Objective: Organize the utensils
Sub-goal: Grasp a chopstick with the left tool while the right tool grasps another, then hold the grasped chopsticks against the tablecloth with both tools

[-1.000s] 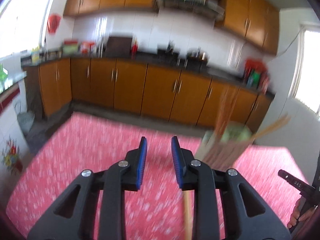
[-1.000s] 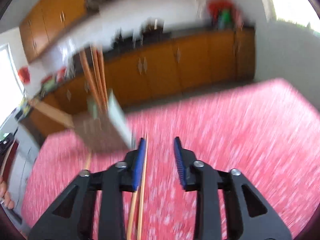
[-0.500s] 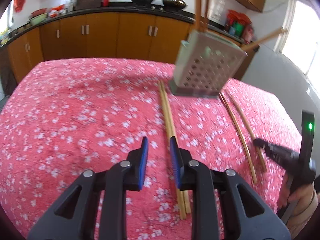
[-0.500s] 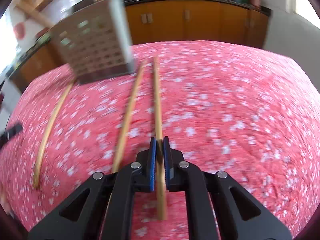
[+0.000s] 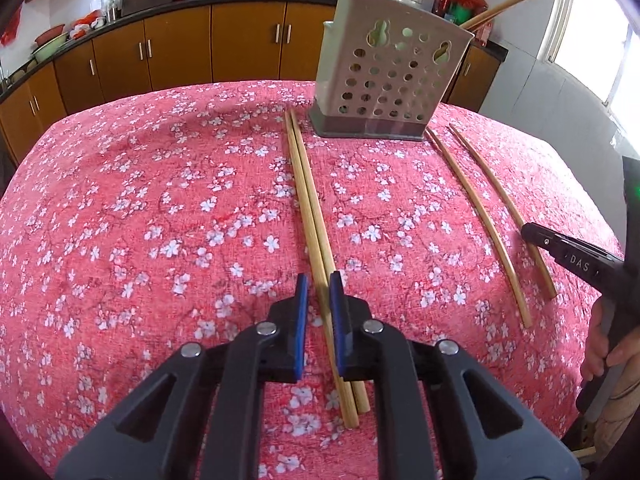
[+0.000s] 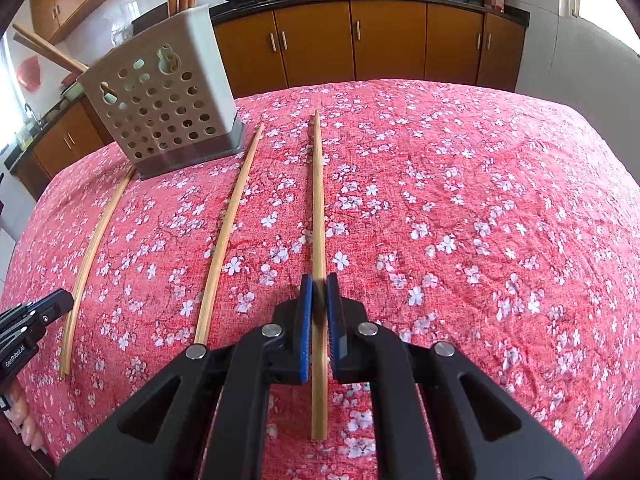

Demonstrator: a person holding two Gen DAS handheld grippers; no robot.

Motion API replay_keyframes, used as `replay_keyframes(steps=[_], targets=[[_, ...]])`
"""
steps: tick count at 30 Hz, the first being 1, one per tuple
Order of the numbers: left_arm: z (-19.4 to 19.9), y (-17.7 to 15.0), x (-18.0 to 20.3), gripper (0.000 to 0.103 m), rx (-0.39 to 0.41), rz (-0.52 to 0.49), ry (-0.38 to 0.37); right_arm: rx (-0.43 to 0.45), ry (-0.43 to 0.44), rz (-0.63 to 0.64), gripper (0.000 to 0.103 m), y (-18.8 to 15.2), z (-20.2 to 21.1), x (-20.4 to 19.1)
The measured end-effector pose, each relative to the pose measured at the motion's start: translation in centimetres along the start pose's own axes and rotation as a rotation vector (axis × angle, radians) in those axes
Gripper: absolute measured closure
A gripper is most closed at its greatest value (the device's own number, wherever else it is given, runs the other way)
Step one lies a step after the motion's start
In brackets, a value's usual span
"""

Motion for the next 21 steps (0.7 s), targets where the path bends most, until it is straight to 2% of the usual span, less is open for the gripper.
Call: replay_keyframes(steps=[8,14,18,21], targets=[[-0.5,0.1,0.1,0.09,0.001,0.003,0.008,0.017,0.017,0.059,0.095,-0.6,0.5,-1.9],[-0.3,0.1,-0.6,0.089,0.008,0.016,0.02,0.018,0.02,0.061,0.095,-0.6,0.5,-1.8],[0.5,0.2,-1.2,0.089,0.034,0.058,-0.031,0.019,0.023,0.06,0.095,-0.6,0.5,-1.7],[0.6,0.3,-1.3,0.089,0.035,0.041,-0.014,0.02,0.021,0.059,0.095,-0.6,0.5,-1.6]])
Point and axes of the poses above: each gripper's, at about its wrist camera, not at the fingertips, and z roughly against the way its jaws point, x to its right, y to its top, the point moved 8 cm from there along -z, roughly the way its jaws point, and after that the axes turned 14 degrees about -y, right-handed, at the moved point
